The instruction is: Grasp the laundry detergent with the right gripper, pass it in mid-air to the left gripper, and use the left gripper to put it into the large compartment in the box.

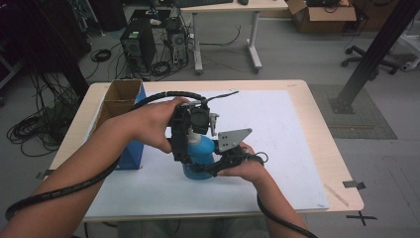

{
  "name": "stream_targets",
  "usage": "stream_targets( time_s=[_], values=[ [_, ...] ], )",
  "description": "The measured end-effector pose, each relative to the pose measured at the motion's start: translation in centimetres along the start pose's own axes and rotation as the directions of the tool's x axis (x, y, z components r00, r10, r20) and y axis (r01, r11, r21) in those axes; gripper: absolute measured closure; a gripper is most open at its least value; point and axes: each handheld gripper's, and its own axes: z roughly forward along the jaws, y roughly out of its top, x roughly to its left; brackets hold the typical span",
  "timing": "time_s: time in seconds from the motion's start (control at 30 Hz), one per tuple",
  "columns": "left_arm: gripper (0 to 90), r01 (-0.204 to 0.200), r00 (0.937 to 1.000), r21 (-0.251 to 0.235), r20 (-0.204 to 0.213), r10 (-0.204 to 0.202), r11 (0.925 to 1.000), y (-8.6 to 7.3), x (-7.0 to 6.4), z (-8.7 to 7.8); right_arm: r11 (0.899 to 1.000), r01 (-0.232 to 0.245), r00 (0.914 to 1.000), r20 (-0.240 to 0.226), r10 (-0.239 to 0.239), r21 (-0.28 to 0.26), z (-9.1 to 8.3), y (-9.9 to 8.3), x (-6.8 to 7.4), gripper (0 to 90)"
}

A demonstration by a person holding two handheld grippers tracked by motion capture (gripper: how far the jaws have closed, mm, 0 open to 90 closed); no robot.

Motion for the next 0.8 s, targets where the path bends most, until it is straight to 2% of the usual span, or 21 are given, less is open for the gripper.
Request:
stream_targets(
  time_s=[0.8],
  values=[
    [0.3,-0.002,0.9998,0.001,-0.021,0.002,1.0000,0.44,-0.24,0.89,1.000,0.007,1.0000,0.005,-0.008,0.005,0.26,0.71,-0.17,45.6]
  ],
)
